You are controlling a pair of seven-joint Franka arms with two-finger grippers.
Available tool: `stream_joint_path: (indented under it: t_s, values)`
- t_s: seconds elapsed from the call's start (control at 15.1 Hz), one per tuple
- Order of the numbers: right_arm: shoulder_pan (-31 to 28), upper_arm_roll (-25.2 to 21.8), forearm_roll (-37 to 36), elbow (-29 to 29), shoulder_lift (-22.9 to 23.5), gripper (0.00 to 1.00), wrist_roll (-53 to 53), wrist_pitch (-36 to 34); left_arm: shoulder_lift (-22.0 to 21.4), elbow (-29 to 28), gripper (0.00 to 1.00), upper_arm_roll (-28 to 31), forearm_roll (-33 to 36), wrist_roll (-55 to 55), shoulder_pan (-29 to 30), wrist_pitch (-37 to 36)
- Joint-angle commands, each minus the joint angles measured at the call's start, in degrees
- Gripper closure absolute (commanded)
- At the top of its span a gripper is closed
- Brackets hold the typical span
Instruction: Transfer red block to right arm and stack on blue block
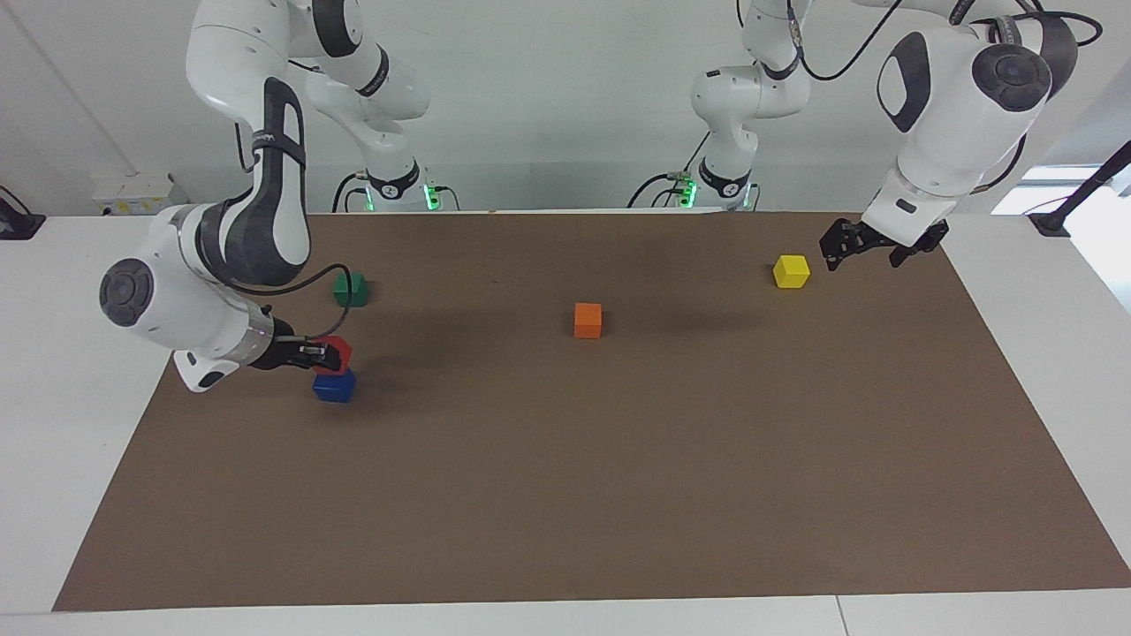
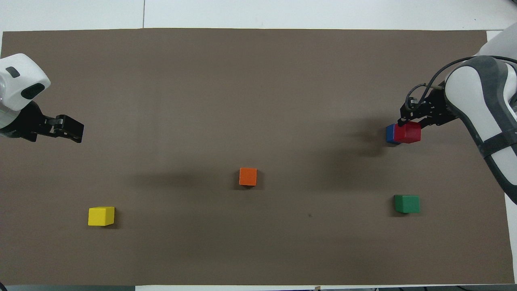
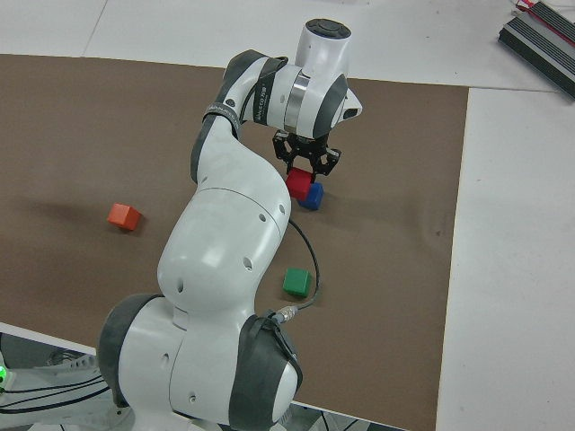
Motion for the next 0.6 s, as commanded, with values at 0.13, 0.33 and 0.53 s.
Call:
stream_joint_path:
  t_s: [0.13,0.33,0.53]
  values:
    - [-1.09,0.18,-1.51,1.26,1.19,1.0,1.93,0.39,1.35,2.44,0.0,6.64,-5.53,0.17,-4.32,-0.6]
    - [-1.0,0.18,-2.39,0.56,1.1,1.0,2.37,2.41,1.71,3.07,0.0,7.2,-5.45,0.17,-4.7,-0.95]
    - [-1.0,0.18,-2.74,0.47,1.28,1.0,3.87,2.59,1.53,3.07,0.0,2.55,-5.01,0.17,-0.92,-0.51]
